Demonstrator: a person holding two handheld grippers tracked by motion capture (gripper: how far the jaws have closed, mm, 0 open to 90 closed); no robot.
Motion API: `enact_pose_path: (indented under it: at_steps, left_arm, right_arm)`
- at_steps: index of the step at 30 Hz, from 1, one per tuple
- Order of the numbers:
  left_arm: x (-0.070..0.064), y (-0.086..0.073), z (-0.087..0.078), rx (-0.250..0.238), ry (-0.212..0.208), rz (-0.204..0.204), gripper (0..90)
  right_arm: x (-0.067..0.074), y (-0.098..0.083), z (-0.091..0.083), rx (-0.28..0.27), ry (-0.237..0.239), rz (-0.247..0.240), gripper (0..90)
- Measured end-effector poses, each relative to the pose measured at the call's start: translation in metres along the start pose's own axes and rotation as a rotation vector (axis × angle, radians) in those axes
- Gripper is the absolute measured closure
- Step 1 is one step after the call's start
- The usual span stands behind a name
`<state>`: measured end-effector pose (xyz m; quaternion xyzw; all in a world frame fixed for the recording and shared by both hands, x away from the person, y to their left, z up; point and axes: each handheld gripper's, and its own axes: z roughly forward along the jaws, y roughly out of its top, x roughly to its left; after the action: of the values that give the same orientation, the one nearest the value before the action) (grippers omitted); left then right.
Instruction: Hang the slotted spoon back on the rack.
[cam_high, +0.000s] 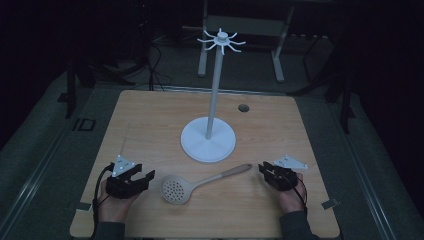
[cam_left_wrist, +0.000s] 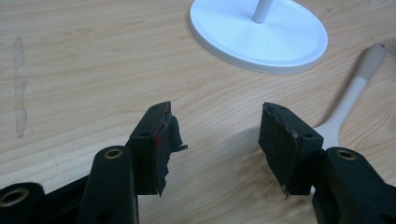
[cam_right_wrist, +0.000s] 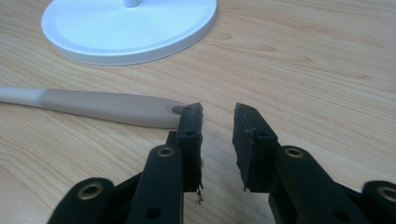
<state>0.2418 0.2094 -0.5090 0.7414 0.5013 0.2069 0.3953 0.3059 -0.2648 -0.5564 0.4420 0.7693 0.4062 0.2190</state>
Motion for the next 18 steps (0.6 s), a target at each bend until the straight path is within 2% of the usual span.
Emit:
enact_pose_path:
  at_steps: [9, 14, 18]
  left_arm:
    - [-0.007, 0.014, 0.005, 0.004, -0.043, -0.006, 44.8]
    - [-0.013, 0.022, 0.012, 0.023, -0.053, 0.010, 44.8]
    - [-0.019, 0.032, 0.018, 0.047, -0.049, 0.042, 46.6]
  right_arm:
    - [-0.009, -0.001, -0.007, -0.012, -0.035, 0.027, 71.4]
    - [-0.011, -0.001, -0.009, -0.017, -0.041, 0.032, 70.0]
    - [-0.012, -0.001, -0.010, -0.017, -0.047, 0.035, 68.3]
